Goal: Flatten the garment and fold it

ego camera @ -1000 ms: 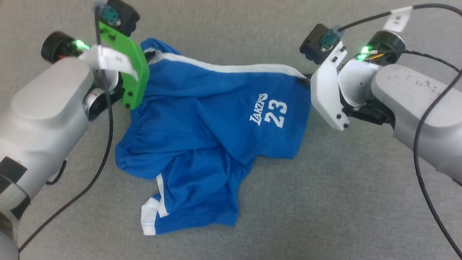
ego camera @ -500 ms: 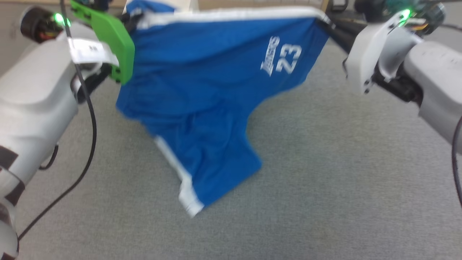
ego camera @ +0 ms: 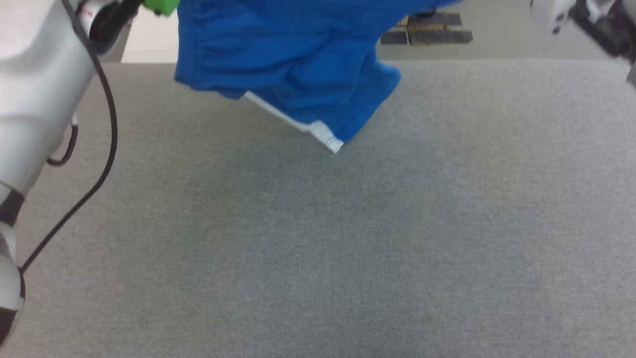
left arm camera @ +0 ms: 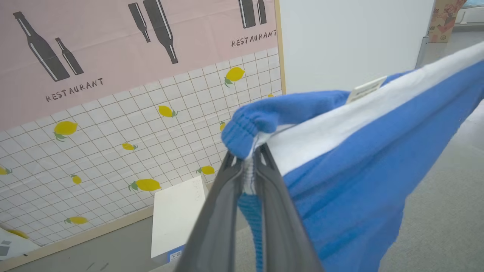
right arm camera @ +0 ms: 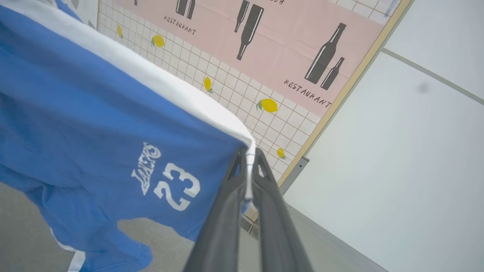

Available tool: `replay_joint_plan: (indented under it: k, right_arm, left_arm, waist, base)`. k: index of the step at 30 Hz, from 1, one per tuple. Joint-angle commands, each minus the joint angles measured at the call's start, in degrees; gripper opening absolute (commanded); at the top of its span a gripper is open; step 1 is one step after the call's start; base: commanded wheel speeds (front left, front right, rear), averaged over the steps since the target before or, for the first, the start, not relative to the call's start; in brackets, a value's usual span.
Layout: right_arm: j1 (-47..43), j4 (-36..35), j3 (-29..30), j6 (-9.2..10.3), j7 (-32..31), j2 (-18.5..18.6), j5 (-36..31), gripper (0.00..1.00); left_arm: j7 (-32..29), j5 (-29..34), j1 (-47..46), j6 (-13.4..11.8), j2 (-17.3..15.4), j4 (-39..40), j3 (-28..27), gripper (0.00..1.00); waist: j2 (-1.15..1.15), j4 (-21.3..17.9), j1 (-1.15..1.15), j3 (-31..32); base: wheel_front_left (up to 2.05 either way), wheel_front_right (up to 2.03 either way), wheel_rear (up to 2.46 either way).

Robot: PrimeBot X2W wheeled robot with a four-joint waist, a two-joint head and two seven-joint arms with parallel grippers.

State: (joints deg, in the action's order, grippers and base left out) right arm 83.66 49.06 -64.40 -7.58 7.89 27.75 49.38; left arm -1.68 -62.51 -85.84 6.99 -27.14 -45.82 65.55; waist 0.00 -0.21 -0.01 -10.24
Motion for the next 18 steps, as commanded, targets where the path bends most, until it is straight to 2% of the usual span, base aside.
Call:
replay_joint_plan:
  k: [1,11,18]
  right_arm:
    - [1.92,1.13,0.58,0.09,0.81,-0.58,-0.9,0.0]
    - [16.16,9.41,3.69,0.09,3.8,-3.04,-8.83,0.0]
    - [23.79,14.17,6.47,0.09,5.15,-4.77,-11.97,0.0]
  left_arm:
    - [0.32,0.37,-1.81,-0.49,0.58,-0.64,-0.35,0.0]
    - [6.38,3.67,-13.95,-2.12,5.15,-5.02,-2.45,0.0]
    - [10.23,4.9,-20.78,-2.32,6.57,-8.34,-3.89,0.0]
  waist:
    - [0.0,-0.57,0.01,-3.28]
    - [0.0,-1.56,0.01,-14.72]
    - [0.0,-2.44,0.01,-20.85]
  base:
    - [0.0,0.0,0.0]
    - [0.0,0.0,0.0]
    - [0.0,0.0,0.0]
